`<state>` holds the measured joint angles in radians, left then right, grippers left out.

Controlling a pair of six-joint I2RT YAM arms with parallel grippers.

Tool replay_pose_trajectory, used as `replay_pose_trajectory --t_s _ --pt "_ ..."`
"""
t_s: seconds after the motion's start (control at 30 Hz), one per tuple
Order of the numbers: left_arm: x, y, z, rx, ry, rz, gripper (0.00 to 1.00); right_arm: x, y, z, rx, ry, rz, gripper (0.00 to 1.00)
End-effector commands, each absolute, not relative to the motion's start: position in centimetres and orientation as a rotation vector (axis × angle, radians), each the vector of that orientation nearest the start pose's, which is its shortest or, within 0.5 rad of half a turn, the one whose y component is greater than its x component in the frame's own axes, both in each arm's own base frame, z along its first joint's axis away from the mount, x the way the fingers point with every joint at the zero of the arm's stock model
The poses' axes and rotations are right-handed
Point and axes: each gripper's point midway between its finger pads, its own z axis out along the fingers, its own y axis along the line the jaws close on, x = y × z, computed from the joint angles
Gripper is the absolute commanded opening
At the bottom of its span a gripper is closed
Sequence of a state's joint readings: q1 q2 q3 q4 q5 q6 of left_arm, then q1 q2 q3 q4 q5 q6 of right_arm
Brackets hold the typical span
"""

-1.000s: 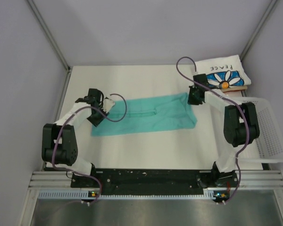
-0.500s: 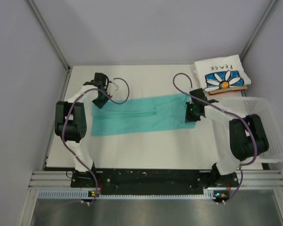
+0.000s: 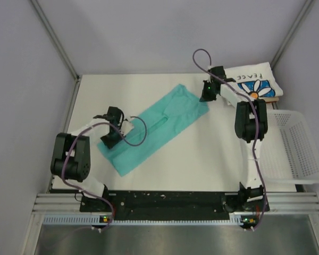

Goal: Fold and stack the t-shirts
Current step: Rotate the tshirt 90 degrees

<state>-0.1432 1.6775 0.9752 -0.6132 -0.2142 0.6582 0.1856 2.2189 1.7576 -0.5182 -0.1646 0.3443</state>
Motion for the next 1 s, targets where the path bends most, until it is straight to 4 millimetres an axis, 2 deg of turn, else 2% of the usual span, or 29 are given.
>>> replay_pose_trajectory --t_s 0.0,0.07,0.1,0.13,0.17,0.2,0.27,0.33,0.4,0.5,0.57,0.63,0.7,0.73,0.77,0.8,0.87,0.97 --pt "22.9 -3.2 4.9 1.290 2.705 -0.021 0.37 55.4 16.1 9.5 0.008 2.463 0.537 0.00" --pt "22.3 -4.7 7.9 1.277 2.628 -0.134 0.40 55.6 15.4 12.2 0.012 2.410 0.495 0.00" --pt "22.6 -4.9 9.1 1.270 2.591 -0.133 0.41 55.3 15.0 13.3 0.028 2.394 0.472 0.01" --pt "23.2 -4.8 10.1 1.246 2.562 -0.106 0.42 54.7 14.6 13.6 0.050 2.397 0.450 0.03" --pt "24.2 -4.4 10.9 1.213 2.534 -0.055 0.42 54.0 14.4 13.7 0.067 2.403 0.442 0.07" --pt "25.4 -4.0 11.2 1.184 2.510 -0.003 0.42 53.0 14.1 12.9 0.091 2.431 0.436 0.12" --pt "27.6 -2.6 11.2 1.108 2.518 0.089 0.42 51.1 13.7 11.0 0.137 2.491 0.426 0.31" --pt "29.1 -1.7 10.0 1.074 2.563 0.118 0.41 49.6 13.5 9.0 0.176 2.548 0.422 0.38" --pt "30.8 0.0 8.5 1.026 2.600 0.226 0.41 48.8 13.5 7.2 0.219 2.584 0.423 0.44" --pt "32.0 1.9 5.6 1.008 2.652 0.335 0.41 49.0 14.0 5.5 0.249 2.603 0.461 0.44" --pt "32.3 3.5 3.9 0.974 2.687 0.455 0.41 49.4 14.6 4.2 0.257 2.625 0.492 0.37" --pt "31.4 4.2 2.5 0.970 2.731 0.481 0.41 50.3 15.1 3.3 0.273 2.630 0.520 0.23" --pt "30.0 3.8 1.3 0.997 2.757 0.433 0.41 51.5 15.7 2.9 0.276 2.624 0.568 0.09" --pt "29.3 3.4 1.0 1.018 2.764 0.390 0.41 52.4 16.2 3.2 0.268 2.607 0.601 0.05" --pt "28.0 2.5 0.5 1.068 2.777 0.301 0.41 53.4 16.7 3.1 0.269 2.592 0.626 0.03" --pt "26.9 1.4 0.4 1.118 2.769 0.211 0.41 54.9 16.9 3.9 0.265 2.554 0.647 0.02" --pt "24.6 -1.6 0.2 1.241 2.707 -0.014 0.42 58.1 17.3 5.0 0.262 2.471 0.683 0.00" --pt "20.8 -6.4 0.8 1.475 2.549 -0.255 0.44 62.6 18.1 8.0 0.236 2.298 0.765 0.00"
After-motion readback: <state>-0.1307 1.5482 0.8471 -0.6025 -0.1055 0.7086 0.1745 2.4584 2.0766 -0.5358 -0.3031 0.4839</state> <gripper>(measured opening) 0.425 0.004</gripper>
